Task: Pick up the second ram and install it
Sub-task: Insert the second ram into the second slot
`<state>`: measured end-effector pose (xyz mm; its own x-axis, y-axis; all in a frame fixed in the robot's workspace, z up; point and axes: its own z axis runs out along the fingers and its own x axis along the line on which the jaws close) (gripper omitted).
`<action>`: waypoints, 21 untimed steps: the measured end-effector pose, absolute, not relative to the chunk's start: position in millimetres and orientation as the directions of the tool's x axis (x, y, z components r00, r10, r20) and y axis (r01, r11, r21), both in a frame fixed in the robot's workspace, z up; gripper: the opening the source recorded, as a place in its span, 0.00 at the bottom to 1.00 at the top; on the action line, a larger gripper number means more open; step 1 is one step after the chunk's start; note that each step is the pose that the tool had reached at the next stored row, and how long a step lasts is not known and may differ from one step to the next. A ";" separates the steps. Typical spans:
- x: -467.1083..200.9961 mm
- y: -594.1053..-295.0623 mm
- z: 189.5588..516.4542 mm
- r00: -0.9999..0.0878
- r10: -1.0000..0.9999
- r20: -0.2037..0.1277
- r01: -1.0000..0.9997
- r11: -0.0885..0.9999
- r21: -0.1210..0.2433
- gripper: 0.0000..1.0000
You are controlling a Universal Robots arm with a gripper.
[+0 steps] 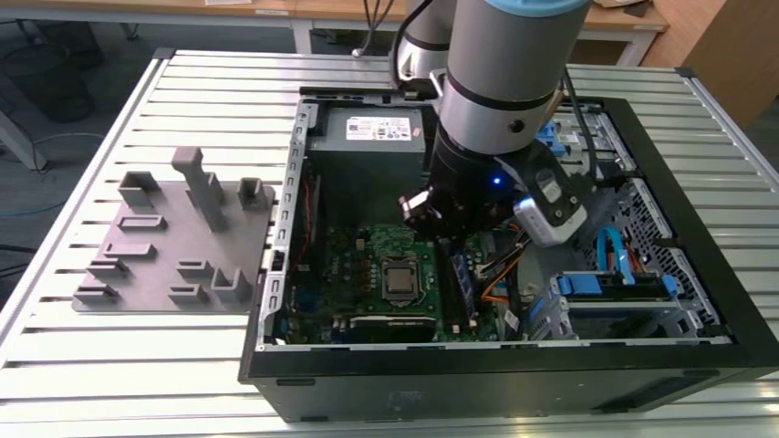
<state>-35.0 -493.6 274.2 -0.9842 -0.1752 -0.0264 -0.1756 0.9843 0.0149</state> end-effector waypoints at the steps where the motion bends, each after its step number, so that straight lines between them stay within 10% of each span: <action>1: -35.0 -493.6 274.2 -0.985 -0.168 -0.026 -0.168 0.986 0.015 0.14; 21: -35.0 -493.6 273.9 -1.000 -0.012 -0.026 -0.012 1.000 0.015 0.14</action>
